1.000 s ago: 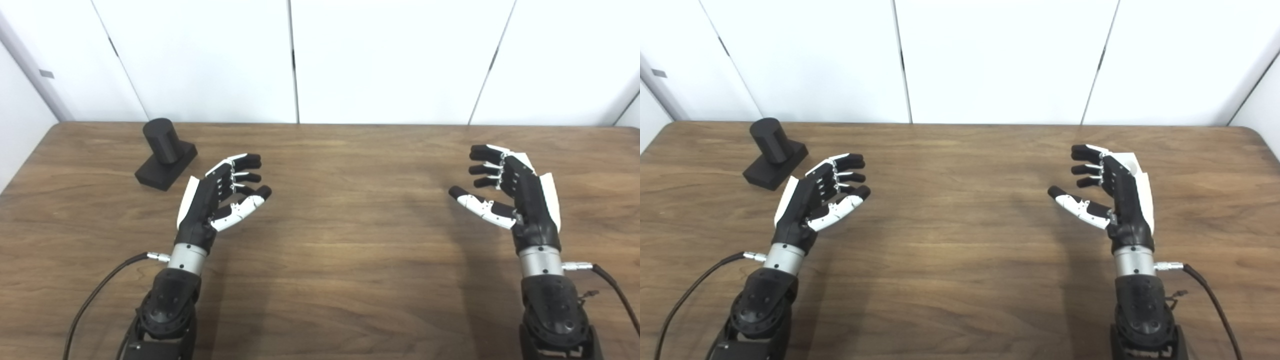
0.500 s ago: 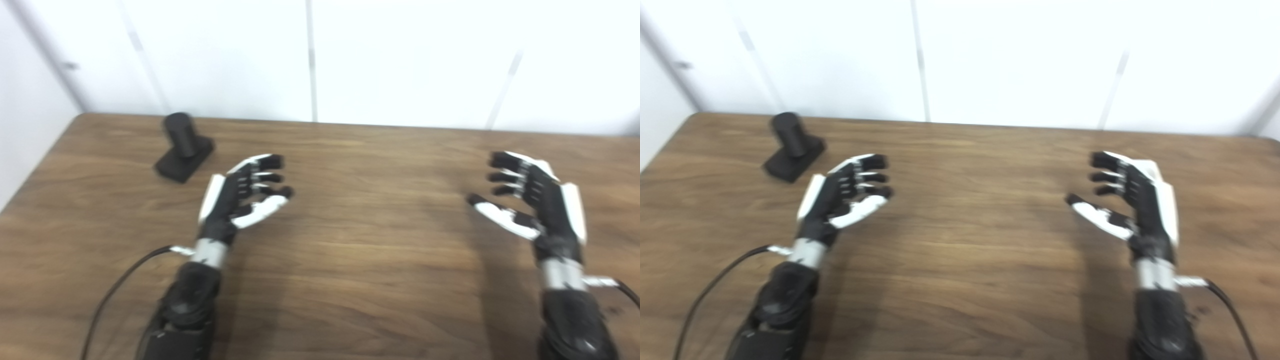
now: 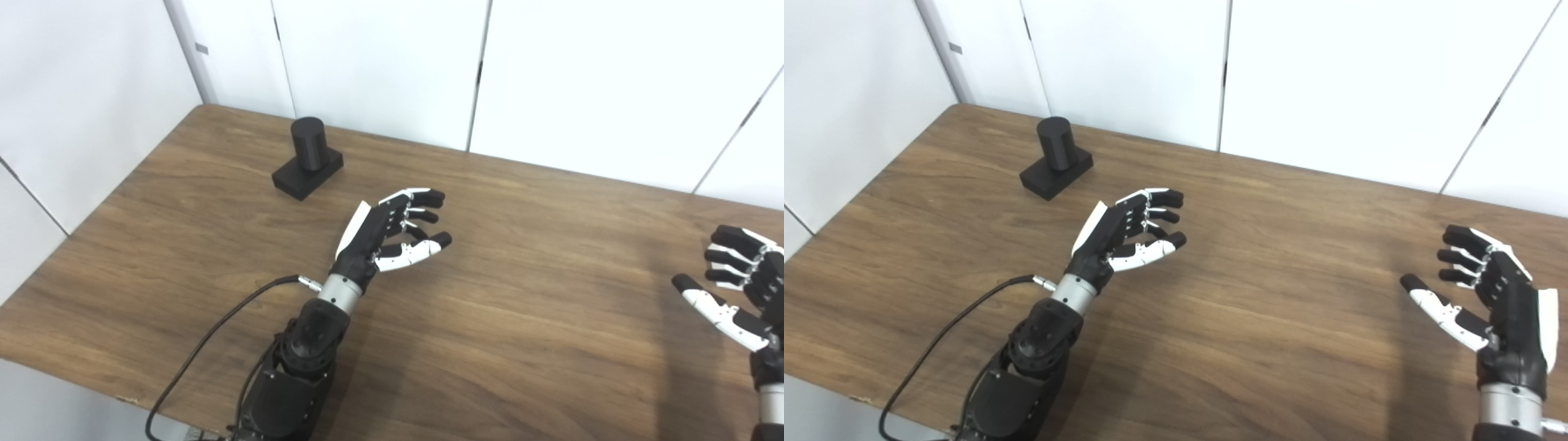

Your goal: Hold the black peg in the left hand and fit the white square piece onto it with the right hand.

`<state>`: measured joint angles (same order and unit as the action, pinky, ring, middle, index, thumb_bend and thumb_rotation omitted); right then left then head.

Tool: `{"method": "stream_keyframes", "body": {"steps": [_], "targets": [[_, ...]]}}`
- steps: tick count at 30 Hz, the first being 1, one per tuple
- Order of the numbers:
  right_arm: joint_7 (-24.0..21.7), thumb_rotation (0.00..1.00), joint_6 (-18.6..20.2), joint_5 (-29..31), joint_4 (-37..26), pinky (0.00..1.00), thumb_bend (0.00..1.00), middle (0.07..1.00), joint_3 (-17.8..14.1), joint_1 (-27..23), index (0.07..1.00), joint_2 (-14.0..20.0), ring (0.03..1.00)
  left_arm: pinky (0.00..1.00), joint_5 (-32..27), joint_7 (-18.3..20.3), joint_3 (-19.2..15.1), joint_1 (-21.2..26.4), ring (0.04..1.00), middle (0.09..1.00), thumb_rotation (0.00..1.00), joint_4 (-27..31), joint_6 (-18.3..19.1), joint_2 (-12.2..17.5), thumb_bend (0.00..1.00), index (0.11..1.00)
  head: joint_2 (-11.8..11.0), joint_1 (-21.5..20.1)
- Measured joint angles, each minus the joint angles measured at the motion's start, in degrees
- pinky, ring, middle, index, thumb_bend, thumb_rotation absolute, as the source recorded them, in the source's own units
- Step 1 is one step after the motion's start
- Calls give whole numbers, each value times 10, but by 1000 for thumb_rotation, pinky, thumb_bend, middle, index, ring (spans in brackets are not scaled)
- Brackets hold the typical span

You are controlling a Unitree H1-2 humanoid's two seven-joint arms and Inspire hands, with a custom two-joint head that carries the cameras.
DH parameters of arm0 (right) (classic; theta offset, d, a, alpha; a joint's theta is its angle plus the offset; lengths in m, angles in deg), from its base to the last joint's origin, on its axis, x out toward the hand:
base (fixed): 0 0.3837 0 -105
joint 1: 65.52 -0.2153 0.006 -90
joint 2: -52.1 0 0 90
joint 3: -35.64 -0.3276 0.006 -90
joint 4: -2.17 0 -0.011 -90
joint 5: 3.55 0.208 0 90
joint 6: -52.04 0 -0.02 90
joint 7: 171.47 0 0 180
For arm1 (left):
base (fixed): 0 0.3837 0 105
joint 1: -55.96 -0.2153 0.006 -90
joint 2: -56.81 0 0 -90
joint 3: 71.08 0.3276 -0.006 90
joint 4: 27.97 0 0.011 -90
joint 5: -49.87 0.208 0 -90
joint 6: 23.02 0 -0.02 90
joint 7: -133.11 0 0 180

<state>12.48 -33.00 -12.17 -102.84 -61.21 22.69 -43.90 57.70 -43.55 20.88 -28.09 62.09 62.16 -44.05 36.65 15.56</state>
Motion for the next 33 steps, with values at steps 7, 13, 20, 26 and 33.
{"method": "stream_keyframes", "body": {"steps": [7,13,20,26,33], "targets": [[-2,0,15,3,-12,600,504,736,1,1,703,0,682,547,44,-13,2,1,679,732,94,12,-3,14,636,693,-5,4],[-3,0,19,4,-15,607,504,739,1,1,703,0,685,550,71,-12,-1,10,668,719,103,31,5,43,690,690,-6,6],[-3,0,29,4,-15,627,499,743,1,1,707,0,695,544,113,-11,-17,31,664,723,152,48,43,83,718,702,-10,10],[-3,0,36,4,-16,619,487,746,1,1,709,0,691,655,185,-37,-35,52,740,756,188,69,90,97,709,723,-11,11],[-4,0,41,3,-29,614,485,745,2,2,711,0,687,668,225,-56,-46,81,798,808,155,70,113,112,709,749,-13,10]]}}
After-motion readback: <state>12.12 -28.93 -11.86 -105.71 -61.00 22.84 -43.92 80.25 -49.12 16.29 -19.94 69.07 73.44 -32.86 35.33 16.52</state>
